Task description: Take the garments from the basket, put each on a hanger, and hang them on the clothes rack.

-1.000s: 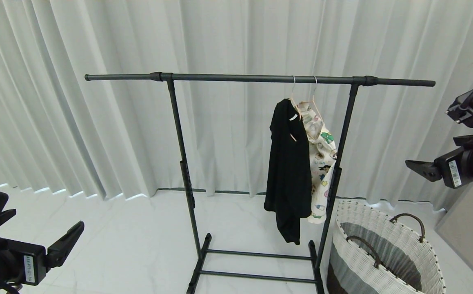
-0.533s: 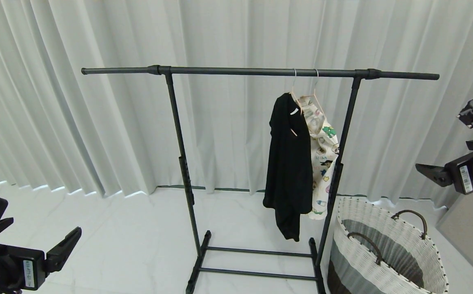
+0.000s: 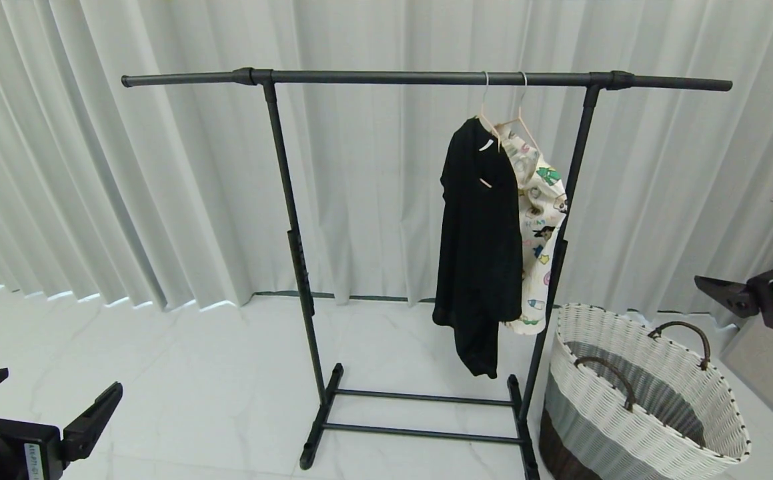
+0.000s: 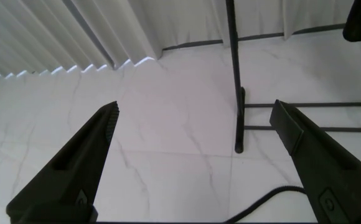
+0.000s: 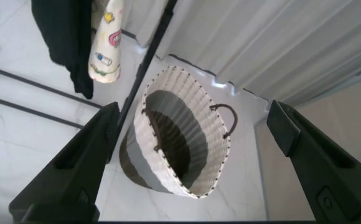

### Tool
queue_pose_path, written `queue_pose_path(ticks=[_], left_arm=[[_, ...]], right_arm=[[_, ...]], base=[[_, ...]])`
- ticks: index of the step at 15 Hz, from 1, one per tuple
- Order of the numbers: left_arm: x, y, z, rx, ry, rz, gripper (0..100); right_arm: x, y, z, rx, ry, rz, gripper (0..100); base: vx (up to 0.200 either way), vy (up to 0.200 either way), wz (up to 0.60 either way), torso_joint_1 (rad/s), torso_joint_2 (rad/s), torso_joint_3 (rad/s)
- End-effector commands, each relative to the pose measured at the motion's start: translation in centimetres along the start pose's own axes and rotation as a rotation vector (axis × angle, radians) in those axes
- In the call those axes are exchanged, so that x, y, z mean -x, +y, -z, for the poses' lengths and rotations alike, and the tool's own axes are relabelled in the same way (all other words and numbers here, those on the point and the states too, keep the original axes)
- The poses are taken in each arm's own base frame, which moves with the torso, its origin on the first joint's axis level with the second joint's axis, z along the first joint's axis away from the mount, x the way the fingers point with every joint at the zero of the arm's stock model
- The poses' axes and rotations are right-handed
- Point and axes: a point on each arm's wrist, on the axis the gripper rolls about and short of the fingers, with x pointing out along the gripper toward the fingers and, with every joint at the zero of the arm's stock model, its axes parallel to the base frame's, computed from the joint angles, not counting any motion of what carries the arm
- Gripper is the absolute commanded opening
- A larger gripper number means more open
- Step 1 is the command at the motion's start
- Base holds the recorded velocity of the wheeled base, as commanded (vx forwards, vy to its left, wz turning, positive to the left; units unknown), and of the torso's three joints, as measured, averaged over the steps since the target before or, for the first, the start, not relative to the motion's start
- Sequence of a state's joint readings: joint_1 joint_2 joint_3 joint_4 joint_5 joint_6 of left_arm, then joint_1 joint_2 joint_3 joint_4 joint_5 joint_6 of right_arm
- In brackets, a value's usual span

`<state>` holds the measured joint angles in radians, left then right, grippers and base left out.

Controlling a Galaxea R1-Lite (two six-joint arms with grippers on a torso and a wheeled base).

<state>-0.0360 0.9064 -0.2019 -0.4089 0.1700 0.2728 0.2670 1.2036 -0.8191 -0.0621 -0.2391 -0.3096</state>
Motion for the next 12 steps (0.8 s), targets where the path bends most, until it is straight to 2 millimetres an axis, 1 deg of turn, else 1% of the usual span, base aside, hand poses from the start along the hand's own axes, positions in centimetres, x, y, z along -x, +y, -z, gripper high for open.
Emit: queue_pose_path(ticks=[1,5,6,8,9,10,11,12], left_arm=[[0.2,0.0,0.1,0.002,-0.007,-0.006,100],[0.3,0.1,0.0,0.001,-0.011,-0.007,100],[0.3,0.1,0.0,0.003,-0.012,-0.009,100],[0.8,0.6,0.3,0.019,-0.011,-0.088,100],[1.3,1.0,0.4,0.036,-0.017,-0.159,100],[2.0,1.5,0.8,0.059,-0.027,-0.236,100],[3.0,1.6,1.6,0.074,-0.043,-0.299,100],[4.2,1.5,2.5,0.089,-0.078,-0.352,100]], right_arm=[[0.4,-0.1,0.1,-0.001,-0.004,0.006,100],[0.9,-0.1,0.4,-0.003,-0.007,0.022,100],[1.1,-0.2,0.8,-0.006,0.001,0.027,100],[1.5,-1.0,2.3,-0.025,0.041,0.084,100],[1.8,-1.8,3.5,-0.045,0.078,0.142,100],[2.5,-2.6,4.7,-0.07,0.111,0.211,100],[3.2,-3.2,6.0,-0.096,0.143,0.281,100],[4.1,-3.7,6.9,-0.134,0.136,0.354,100]], base=[[0.0,0.0,0.0,-0.183,0.47,0.295],[0.0,0.0,0.0,-0.171,0.46,0.292],[0.0,0.0,0.0,-0.149,0.46,0.3],[0.0,0.0,0.0,-0.122,0.38,0.256],[0.0,0.0,0.0,-0.061,0.16,0.11],[0.0,0.0,0.0,-0.032,0.09,0.066],[0.0,0.0,0.0,-0.017,0.06,0.046],[0.0,0.0,0.0,0.0,0.0,0.0]])
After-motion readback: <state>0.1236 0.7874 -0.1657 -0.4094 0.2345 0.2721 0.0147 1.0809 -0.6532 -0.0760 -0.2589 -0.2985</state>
